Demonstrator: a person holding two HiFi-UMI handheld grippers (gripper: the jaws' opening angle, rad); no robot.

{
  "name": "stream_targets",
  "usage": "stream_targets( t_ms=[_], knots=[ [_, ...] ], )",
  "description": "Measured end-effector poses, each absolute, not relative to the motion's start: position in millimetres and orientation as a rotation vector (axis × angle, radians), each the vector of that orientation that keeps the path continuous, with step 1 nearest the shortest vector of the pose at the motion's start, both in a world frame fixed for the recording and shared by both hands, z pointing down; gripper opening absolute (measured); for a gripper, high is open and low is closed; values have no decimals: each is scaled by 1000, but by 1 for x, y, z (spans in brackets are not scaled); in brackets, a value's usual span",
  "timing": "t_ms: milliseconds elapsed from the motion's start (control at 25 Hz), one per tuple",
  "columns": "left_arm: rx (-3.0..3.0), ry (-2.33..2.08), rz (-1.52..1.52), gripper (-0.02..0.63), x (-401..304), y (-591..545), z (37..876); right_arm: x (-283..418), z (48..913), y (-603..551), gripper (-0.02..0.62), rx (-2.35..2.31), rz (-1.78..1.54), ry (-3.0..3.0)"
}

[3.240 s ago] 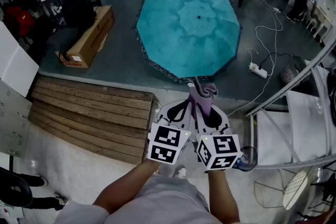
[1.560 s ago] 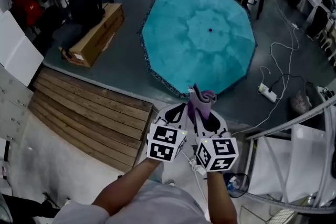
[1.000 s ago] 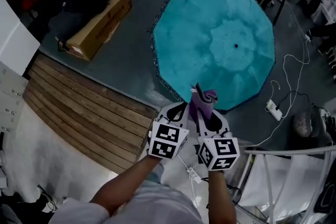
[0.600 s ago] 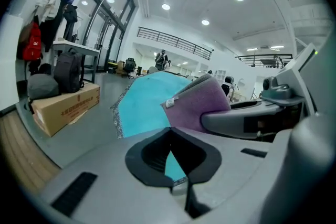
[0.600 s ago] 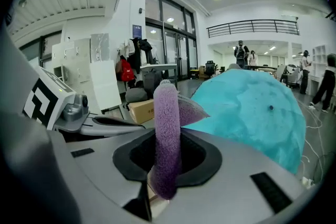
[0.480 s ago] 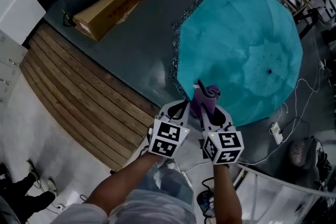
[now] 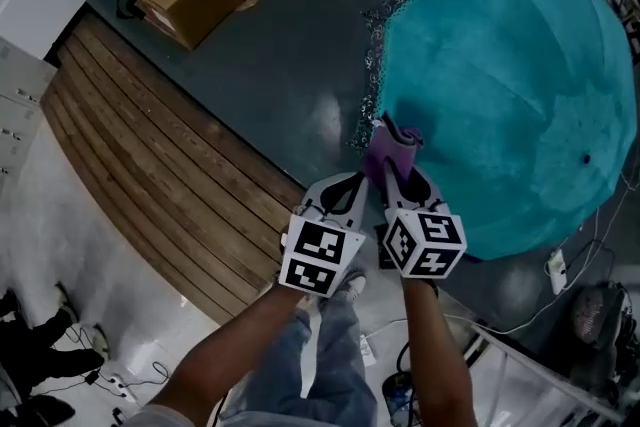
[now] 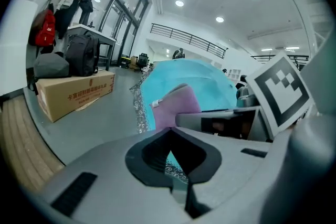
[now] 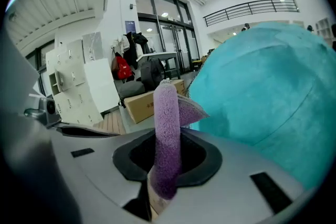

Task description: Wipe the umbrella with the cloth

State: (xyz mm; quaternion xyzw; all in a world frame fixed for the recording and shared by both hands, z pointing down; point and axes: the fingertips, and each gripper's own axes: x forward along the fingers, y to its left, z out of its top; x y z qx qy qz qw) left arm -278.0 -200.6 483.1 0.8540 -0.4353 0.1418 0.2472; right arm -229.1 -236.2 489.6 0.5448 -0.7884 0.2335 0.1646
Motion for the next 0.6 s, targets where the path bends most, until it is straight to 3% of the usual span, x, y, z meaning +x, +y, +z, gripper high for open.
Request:
stream_targets(
  t_ms=[600],
  knots=[
    [2293,-1215,434,5,-289,-252,573,-240,632,-294,78,1545,699,-2219]
  ],
)
